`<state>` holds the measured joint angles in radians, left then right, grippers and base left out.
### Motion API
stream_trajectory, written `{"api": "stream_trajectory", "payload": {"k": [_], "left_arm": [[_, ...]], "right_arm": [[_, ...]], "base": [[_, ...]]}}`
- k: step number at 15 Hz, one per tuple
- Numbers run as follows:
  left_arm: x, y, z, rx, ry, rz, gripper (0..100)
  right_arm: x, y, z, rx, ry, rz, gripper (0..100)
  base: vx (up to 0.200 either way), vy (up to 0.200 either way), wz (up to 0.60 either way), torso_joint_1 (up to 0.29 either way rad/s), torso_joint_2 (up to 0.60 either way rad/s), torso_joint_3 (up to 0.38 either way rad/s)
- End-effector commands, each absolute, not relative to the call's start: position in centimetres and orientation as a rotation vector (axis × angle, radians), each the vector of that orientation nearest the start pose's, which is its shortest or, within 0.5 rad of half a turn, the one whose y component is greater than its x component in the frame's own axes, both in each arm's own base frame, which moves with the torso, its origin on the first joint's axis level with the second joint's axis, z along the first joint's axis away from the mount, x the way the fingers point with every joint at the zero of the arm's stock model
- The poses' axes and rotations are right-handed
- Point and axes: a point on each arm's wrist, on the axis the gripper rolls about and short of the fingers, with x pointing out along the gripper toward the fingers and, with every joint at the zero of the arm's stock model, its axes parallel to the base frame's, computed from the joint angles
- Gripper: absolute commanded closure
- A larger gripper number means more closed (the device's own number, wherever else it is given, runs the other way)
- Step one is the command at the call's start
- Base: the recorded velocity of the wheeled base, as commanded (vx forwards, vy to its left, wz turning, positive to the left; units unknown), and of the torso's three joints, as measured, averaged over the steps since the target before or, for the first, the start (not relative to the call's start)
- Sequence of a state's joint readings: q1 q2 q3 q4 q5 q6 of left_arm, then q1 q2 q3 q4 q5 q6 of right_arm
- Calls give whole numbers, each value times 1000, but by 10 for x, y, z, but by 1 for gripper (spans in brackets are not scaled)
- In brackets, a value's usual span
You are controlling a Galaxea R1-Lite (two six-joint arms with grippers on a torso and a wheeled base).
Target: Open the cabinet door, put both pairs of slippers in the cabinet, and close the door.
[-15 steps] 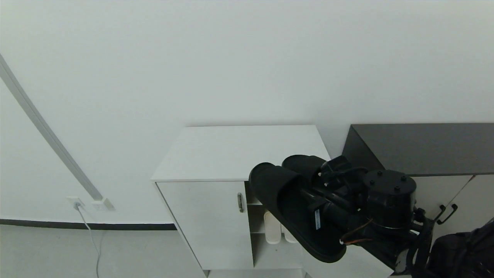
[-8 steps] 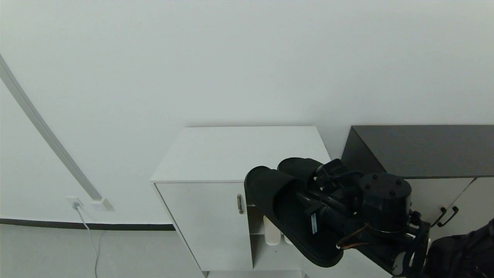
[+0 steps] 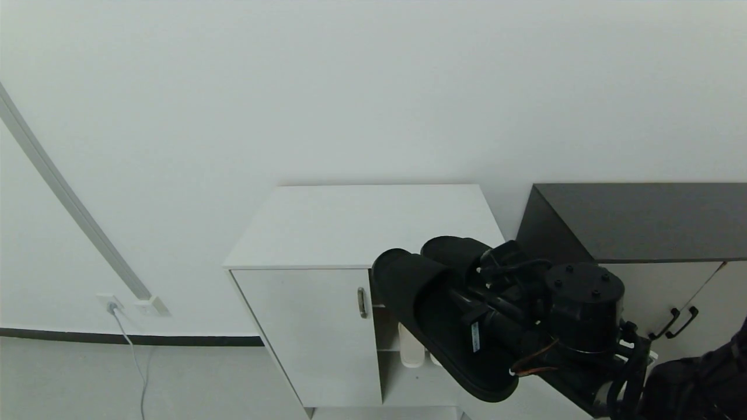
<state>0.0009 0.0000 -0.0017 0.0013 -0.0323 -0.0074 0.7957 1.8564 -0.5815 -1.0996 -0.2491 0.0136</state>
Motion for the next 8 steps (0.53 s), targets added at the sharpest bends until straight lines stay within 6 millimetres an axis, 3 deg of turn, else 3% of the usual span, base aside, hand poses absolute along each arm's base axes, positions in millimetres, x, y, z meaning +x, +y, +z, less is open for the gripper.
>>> {"api": "stream_trajectory", "payload": {"k": [1, 8], "left_arm": [[-23, -1, 76, -8, 0, -31, 100], [-23, -1, 76, -8, 2, -31, 100]], "right_arm": [[220, 217, 122, -80, 165, 543, 100], [210, 213, 120, -101, 142, 560, 100]], "base": [[0, 0, 0, -149, 344, 183], [0, 0, 0, -159, 355, 193]]}}
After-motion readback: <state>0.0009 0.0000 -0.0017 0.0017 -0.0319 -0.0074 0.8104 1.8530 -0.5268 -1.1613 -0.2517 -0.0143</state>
